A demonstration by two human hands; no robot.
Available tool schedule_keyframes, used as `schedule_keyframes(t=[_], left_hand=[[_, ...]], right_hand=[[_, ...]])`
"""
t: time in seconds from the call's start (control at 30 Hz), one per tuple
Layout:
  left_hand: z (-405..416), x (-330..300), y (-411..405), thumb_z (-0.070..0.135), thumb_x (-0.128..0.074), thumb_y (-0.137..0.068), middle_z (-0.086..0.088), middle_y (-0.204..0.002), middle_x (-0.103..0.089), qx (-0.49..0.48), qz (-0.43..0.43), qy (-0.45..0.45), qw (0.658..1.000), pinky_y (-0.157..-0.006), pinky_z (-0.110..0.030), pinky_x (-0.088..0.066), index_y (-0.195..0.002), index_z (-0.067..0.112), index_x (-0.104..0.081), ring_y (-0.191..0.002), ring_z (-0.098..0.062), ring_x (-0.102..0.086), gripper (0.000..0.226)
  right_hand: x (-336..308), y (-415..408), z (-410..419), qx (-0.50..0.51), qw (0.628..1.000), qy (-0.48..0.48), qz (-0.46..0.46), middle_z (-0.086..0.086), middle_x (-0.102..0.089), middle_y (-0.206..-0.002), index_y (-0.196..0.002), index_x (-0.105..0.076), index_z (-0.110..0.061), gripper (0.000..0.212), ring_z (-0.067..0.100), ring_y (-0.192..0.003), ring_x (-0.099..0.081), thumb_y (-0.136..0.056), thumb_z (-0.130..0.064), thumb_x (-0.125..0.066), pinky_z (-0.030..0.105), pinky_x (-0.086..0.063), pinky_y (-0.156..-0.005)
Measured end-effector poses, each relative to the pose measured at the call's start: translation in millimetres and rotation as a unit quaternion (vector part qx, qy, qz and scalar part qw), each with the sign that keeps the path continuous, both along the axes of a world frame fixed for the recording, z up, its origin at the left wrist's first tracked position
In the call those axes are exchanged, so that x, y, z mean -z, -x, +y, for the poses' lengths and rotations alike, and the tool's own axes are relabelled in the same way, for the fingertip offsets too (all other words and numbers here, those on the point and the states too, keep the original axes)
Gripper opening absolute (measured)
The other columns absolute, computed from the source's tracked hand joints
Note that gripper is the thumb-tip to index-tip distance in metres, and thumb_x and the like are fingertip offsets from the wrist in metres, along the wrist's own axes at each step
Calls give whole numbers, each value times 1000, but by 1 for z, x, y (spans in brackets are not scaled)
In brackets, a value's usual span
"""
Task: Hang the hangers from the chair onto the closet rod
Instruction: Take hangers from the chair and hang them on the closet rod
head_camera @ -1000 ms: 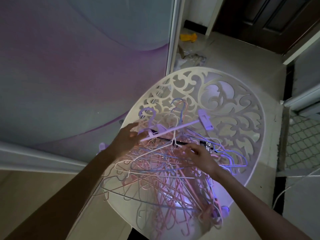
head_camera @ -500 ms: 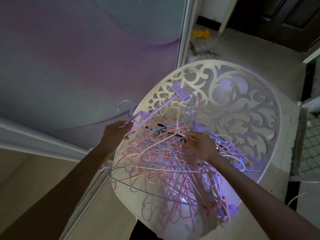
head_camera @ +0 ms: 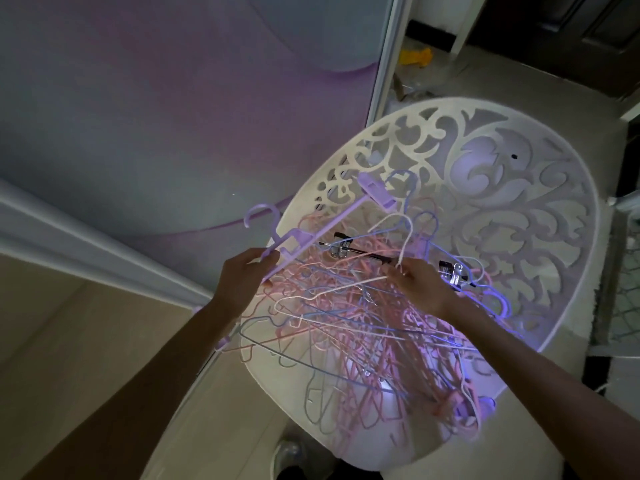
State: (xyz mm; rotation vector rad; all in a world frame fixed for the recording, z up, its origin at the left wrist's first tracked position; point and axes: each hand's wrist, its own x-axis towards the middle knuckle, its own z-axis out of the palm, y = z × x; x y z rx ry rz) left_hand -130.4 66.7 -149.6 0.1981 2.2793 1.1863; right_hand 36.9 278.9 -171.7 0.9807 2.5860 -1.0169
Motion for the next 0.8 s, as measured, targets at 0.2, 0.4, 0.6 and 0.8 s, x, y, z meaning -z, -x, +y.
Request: schedule_keyframes(t=[0.2,0.4,0.6,0.8], left_hand=[[-5,4,1,20,-59,-90,12,-44,-55,15,-14,-15,1000,-38,-2,-29,-86,11,-63,-34,2,-48,10],[-5,7,1,19,-58,-91,14,-38,-54,26,-40,-34,998,-38,-3,-33,-84,11,-60,-35,6,-50,11],[-8,10,9,21,-60,-89,11,-39,-54,-1,-97,-84,992,-44,-12,-36,-68,17,-59,-33,0,-46,22],[-8,3,12,27,-58,-90,13,-50,-62,-27,-110,-131,985,-54,-24,-34,-79,21,-64,-55,-11,-48,14]], right_hand=[[-1,-11,-2,22,999,23,-22,-1,-30,-48,-51,-28,-17,51,11,-46,-28,-99,-22,-41,22,-23,-44],[4,-20,-2,171,976,132,-1,-5,-35,-43,-51,-38,-15,48,12,-47,-26,-98,-22,-46,23,-19,-47],[18,-26,-8,354,899,245,83,1,-34,-56,-61,-43,-15,38,9,-42,-31,-98,-23,-47,21,-23,-44],[4,-29,-19,441,823,320,165,-2,-29,-56,-67,-40,-20,31,2,-32,-25,-98,-23,-45,16,-20,-39]])
